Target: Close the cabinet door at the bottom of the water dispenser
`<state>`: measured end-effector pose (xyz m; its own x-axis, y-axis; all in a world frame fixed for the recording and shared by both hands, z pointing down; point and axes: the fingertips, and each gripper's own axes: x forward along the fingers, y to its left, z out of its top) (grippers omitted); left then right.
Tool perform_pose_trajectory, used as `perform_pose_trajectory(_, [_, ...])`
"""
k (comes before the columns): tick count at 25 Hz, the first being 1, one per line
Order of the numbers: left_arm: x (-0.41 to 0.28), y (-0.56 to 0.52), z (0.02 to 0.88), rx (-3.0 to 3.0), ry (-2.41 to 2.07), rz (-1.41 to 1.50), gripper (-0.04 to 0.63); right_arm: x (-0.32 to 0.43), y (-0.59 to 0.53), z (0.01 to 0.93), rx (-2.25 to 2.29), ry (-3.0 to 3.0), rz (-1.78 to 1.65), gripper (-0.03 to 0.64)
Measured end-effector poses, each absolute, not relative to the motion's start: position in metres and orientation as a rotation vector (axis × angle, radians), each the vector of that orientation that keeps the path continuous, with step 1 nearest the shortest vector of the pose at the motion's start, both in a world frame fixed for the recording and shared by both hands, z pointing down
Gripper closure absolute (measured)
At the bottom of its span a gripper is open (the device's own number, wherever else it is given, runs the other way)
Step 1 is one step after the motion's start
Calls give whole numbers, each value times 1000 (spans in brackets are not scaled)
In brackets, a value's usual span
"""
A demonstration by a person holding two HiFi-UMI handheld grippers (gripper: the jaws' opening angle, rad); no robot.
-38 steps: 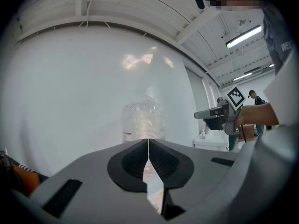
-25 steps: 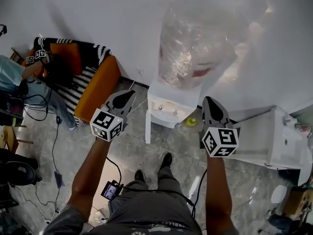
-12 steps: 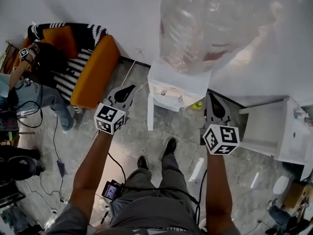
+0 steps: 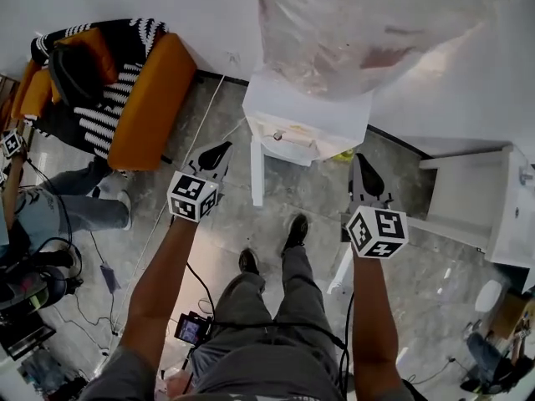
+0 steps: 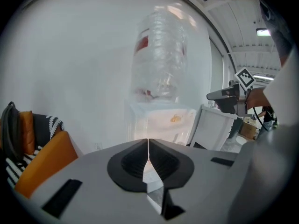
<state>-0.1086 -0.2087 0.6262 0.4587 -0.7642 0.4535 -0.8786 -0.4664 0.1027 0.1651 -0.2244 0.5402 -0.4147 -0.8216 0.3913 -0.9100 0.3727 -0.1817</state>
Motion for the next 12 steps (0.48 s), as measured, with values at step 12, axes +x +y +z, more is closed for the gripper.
perform_pose_trajectory(12, [-107, -194, 748, 2274, -1325, 605, 574, 166, -220, 626, 1579, -2348, 633, 586])
